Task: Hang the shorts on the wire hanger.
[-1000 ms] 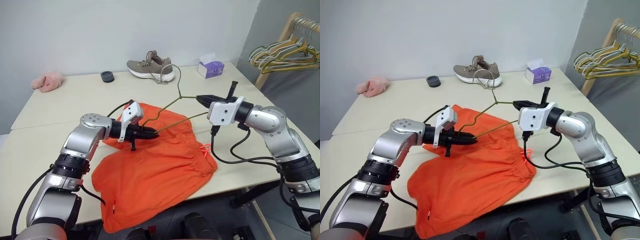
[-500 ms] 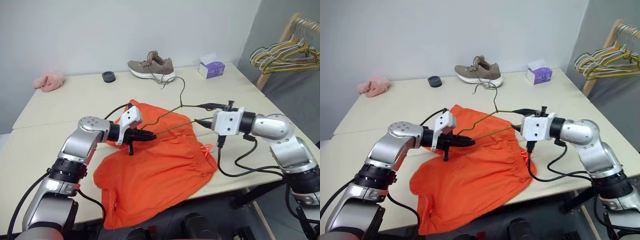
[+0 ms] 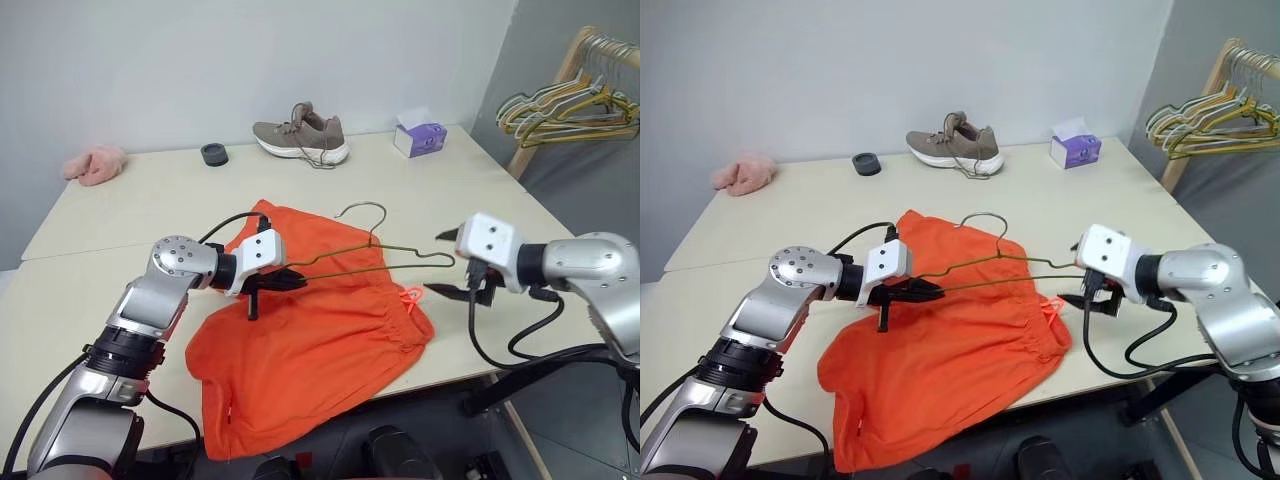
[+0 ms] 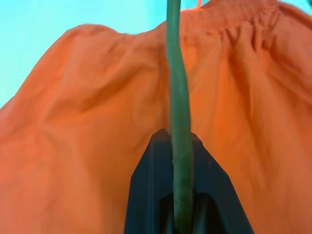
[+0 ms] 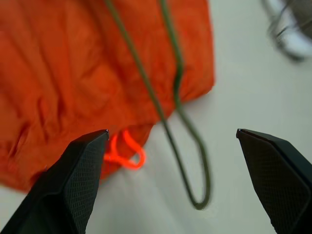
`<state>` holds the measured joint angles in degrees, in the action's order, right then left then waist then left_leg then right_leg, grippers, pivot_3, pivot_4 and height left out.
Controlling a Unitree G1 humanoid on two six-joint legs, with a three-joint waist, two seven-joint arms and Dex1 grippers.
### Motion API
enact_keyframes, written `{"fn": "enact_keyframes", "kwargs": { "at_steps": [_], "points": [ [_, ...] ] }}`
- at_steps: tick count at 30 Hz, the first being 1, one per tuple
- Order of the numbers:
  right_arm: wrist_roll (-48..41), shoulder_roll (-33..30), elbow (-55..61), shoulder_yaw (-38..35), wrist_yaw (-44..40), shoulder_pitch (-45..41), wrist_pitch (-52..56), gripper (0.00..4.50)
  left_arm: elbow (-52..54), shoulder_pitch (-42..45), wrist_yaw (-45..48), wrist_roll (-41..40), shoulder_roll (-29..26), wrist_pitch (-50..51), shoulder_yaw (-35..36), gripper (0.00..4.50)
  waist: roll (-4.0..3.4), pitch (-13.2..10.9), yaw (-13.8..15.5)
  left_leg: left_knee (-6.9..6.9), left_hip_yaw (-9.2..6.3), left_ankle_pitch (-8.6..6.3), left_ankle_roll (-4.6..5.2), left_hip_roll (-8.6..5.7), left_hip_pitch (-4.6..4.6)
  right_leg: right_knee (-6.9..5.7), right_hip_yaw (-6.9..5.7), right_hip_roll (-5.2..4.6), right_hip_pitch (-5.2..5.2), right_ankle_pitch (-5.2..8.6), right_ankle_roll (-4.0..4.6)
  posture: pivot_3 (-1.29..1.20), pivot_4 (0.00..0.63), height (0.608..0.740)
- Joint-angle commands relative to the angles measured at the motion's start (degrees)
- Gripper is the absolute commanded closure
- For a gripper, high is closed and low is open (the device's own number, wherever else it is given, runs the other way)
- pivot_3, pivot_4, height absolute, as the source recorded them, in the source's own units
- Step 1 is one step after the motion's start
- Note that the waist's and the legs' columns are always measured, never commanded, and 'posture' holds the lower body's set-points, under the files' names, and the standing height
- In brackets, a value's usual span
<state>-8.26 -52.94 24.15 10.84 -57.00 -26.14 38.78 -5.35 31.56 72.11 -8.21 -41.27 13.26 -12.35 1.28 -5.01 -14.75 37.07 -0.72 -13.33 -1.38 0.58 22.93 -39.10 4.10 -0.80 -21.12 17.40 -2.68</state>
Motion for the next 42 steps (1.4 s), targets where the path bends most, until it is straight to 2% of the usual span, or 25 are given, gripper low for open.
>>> {"fn": "enact_keyframes", "kwargs": {
  "at_steps": [1, 4, 7, 16, 18, 26, 27, 29, 37, 42],
  "points": [
    [2.0, -0.3, -1.9, 4.1, -1.9, -3.4, 0.3, 0.04, 2.5, 0.1, 0.5, -0.3, -0.2, -0.3, 0.0, 4.5, 0.0, 0.0, -0.1, 0.0, 0.01, 0.0, 0.0, 0.0, 0.0, -0.01, 0.0, 0.05, -0.01, 0.0, 0.0, -0.28, 0.048, 0.74],
    [3.5, 0.3, -4.5, 7.1, -2.8, -5.3, -1.0, 0.04, 3.3, -0.5, 0.6, -0.5, -0.4, 0.0, -0.2, 4.5, 0.0, 0.0, -0.3, 0.0, 0.0, 0.0, 0.0, 0.01, 0.01, -0.01, -0.01, 0.1, -0.02, 0.0, 0.0, -0.28, 0.049, 0.74],
    [4.0, 1.2, -6.5, 9.1, -4.2, -7.5, -0.7, 0.62, 4.0, -1.3, 0.7, -0.1, -0.8, -0.3, -0.4, 4.5, 0.0, 0.0, -0.3, -0.01, -0.02, 0.0, 0.0, 0.02, 0.02, 0.0, -0.01, 0.1, -0.02, -0.02, 0.03, -0.27, 0.049, 0.74],
    [5.3, 2.2, -9.2, 12.3, -6.4, -9.1, -1.2, 3.87, 5.4, -2.4, 0.7, -0.1, -1.0, 0.1, -0.3, 4.5, 0.0, 0.0, 0.0, -0.01, -0.08, 0.0, 0.0, 0.02, 0.03, -0.01, -0.03, 0.09, -0.01, -0.02, 0.04, -0.26, 0.049, 0.74],
    [5.4, 2.3, -9.1, 12.2, -6.7, -9.1, -1.0, 4.46, 5.4, -2.5, 0.8, -0.1, -0.9, 0.0, -0.3, 4.5, 0.0, 0.0, 0.1, -0.01, -0.08, 0.0, 0.0, 0.02, 0.03, -0.01, -0.03, 0.09, -0.01, -0.02, 0.04, -0.26, 0.051, 0.74],
    [4.8, 1.7, -7.6, 10.7, -6.3, -7.5, 0.5, 4.46, 4.3, -2.2, -0.5, -1.1, 0.7, 1.9, 0.1, 4.5, 0.0, 0.0, 0.2, 0.0, -0.08, 0.0, 0.0, 0.01, 0.03, -0.02, -0.03, 0.09, -0.01, -0.02, 0.04, -0.27, 0.051, 0.74],
    [4.5, 1.6, -7.3, 10.1, -6.0, -7.0, 1.1, 4.5, 4.2, -2.2, -0.3, -1.7, 0.9, 2.5, 0.3, 3.97, 0.0, 0.0, 0.2, 0.0, -0.09, 0.0, 0.0, 0.01, 0.03, -0.02, -0.04, 0.09, -0.01, -0.02, 0.04, -0.27, 0.05, 0.74],
    [4.3, 1.3, -7.1, 9.3, -5.7, -6.4, 1.6, 4.5, 3.9, -2.3, -0.1, -2.4, 1.1, 2.9, 0.7, 3.51, 0.0, 0.0, 0.2, 0.0, -0.11, 0.0, 0.0, 0.03, 0.03, -0.02, -0.05, 0.09, 0.0, -0.02, 0.04, -0.28, 0.05, 0.74],
    [3.0, 0.1, -5.8, 5.9, -5.4, -2.9, 3.6, 4.5, 2.3, -1.2, -4.5, -9.2, 3.4, 9.7, 7.8, 1.04, 0.0, 0.0, 0.1, 0.02, -0.11, 0.0, 0.0, 0.02, 0.03, -0.04, -0.05, 0.09, 0.0, -0.02, 0.03, -0.28, 0.047, 0.74],
    [0.7, -1.4, -5.0, 0.7, -4.1, 1.1, 6.9, 4.5, -2.0, 1.3, -7.4, -13.2, 2.1, 14.6, 14.4, 1.04, 0.01, 0.0, 0.1, 0.02, -0.12, 0.0, 0.0, 0.02, 0.03, -0.05, -0.07, 0.1, 0.0, -0.02, 0.02, -0.29, 0.045, 0.74]
  ]
}}
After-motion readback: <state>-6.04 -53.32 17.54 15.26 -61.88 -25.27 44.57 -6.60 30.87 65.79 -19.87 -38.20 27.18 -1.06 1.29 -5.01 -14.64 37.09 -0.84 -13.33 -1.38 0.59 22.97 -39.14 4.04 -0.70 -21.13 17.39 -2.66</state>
